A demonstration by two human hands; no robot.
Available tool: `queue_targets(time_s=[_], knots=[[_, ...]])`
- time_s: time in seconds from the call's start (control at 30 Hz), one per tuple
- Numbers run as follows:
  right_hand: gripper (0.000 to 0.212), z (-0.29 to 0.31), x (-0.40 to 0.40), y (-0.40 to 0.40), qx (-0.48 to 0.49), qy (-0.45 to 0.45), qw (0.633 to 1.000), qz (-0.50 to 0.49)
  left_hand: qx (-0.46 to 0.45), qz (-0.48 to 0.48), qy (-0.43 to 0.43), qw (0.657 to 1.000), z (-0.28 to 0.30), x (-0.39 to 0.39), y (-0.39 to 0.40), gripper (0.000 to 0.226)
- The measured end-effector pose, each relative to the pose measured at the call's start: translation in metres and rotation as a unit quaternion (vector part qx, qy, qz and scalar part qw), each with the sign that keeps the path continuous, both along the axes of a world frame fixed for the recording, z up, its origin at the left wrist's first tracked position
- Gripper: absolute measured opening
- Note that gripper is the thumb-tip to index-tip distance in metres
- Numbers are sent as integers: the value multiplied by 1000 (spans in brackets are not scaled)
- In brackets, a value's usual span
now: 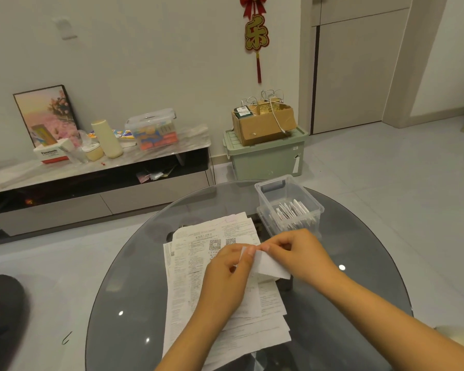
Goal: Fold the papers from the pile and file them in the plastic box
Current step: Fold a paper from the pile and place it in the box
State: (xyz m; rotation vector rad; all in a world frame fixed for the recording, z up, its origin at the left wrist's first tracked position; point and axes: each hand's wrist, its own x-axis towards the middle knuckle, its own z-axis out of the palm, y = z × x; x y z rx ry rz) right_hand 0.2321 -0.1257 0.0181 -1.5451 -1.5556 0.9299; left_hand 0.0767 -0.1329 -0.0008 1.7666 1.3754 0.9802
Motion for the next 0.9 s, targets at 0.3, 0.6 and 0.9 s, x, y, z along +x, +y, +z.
queue_targets(time_s=[0.3,0.6,0.9], knots=[[22,7,13,2,-65,130,989,-12,-1,-6,-8,1000,16,26,3,41],[19,21,18,11,-53,210,976,-29,1,30,-38,999,24,35,29,32],[10,29,36,29,47,106,988,-100,-23,-9,-127,992,43,50,62,28]])
